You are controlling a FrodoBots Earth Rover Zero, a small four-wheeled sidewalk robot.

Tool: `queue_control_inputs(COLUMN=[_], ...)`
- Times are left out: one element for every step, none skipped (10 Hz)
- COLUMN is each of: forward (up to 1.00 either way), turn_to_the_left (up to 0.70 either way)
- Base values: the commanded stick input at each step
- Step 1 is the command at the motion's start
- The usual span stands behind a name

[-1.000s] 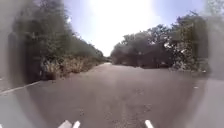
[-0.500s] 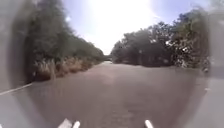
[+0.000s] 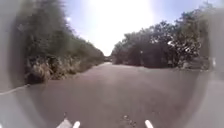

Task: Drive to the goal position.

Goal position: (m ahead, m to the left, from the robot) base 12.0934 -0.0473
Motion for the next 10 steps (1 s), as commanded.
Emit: queue_control_inputs(forward=[0.85,0.85,0.85,0.85,0.85,0.85,0.85,0.85,0.85,0.85], turn_to_the_left=[0.0,0.0,0.0,0.0,0.0,0.0,0.0,0.0,0.0,0.0])
